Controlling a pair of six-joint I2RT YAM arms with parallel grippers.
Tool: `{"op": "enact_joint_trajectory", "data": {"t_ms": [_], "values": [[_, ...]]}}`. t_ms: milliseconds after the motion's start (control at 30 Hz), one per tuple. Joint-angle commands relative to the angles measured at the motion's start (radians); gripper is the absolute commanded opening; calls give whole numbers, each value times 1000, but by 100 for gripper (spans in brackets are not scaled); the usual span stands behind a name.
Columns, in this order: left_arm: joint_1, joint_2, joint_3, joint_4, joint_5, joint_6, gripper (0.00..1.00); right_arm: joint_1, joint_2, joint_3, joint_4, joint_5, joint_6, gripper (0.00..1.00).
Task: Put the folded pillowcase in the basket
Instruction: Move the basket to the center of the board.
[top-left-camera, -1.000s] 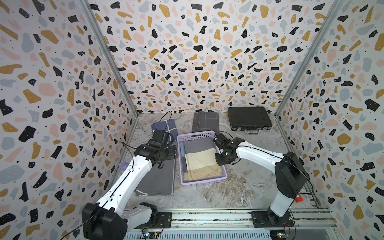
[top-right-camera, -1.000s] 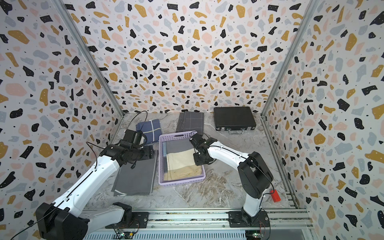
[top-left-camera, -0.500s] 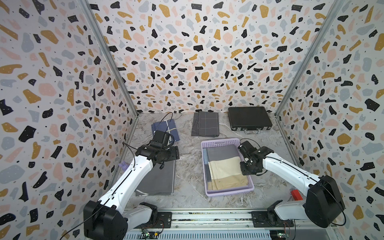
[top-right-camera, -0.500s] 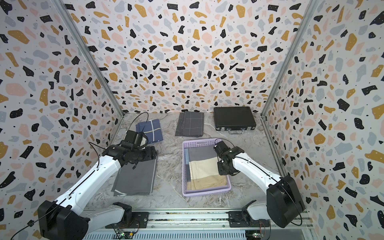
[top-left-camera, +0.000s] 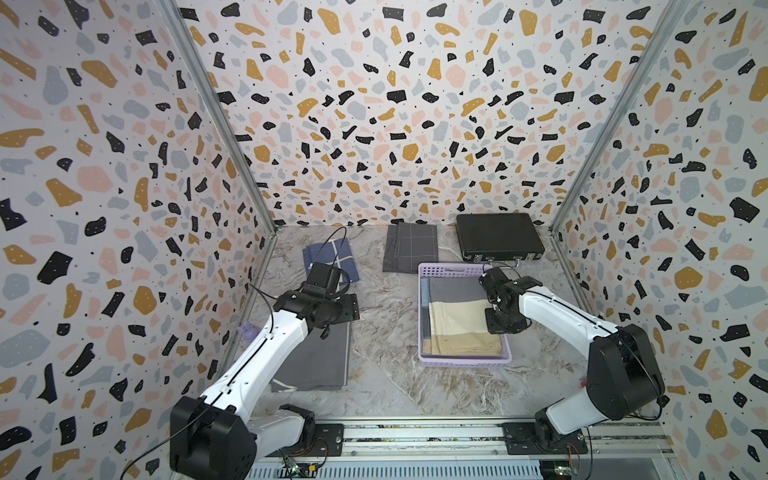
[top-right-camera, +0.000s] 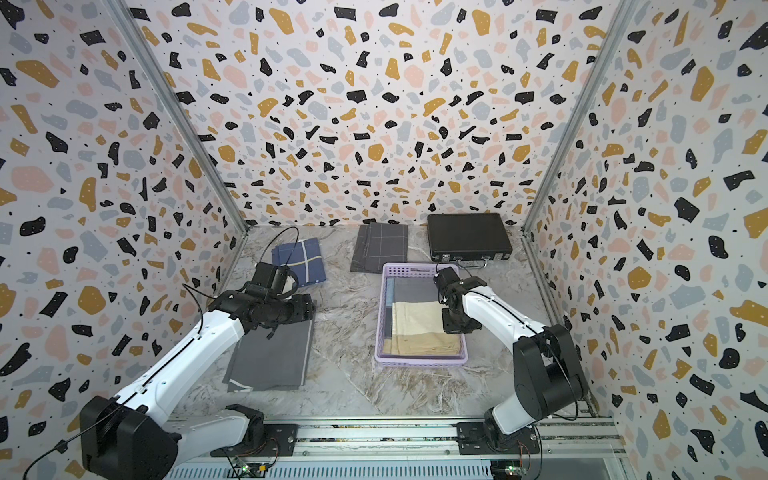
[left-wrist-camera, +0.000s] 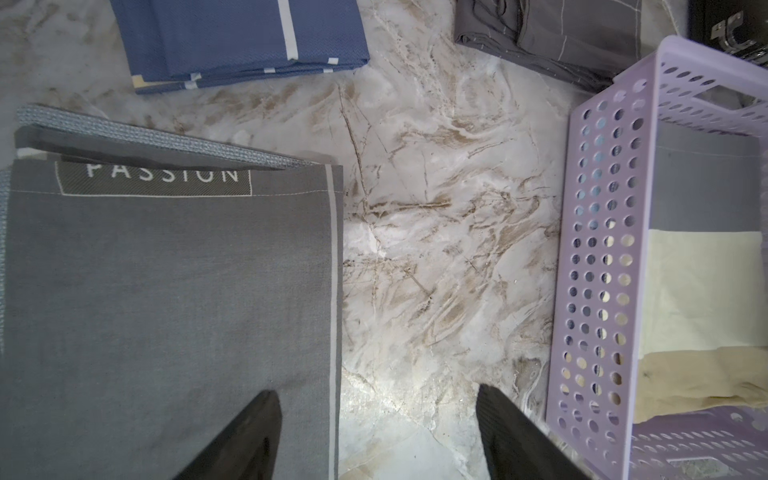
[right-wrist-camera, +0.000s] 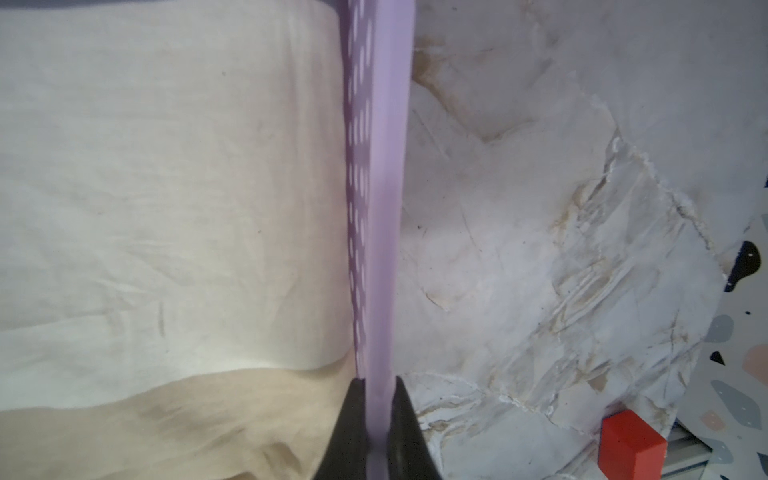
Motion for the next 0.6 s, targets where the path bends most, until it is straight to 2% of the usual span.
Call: {"op": "enact_joint_trajectory", "data": {"t_ms": [0,133,167,267,367,467,567], "values": [[30,38,-1,6,-15,-7,78,-10,-42,-16,-61,106,-14,4],[67,83,-14,9,26,-50,78,-21,-37,-3,-77,123,-19,6],[72,92,-21,9,33,-63,78,-24,-31,1,-79,123,-18,11],[74,109,-45,19,19,-114,78,-25,-21,7,-95,138,2,39],[74,135,-55,17,-3,-155,78,-25,-67,10,-107,144,15,51],[73,174,-70,3,-25,-209,77,-25,-161,14,-123,102,30,58],[73,209,-98,1,-30,-260,75,-19,-268,14,-123,39,41,60]]}}
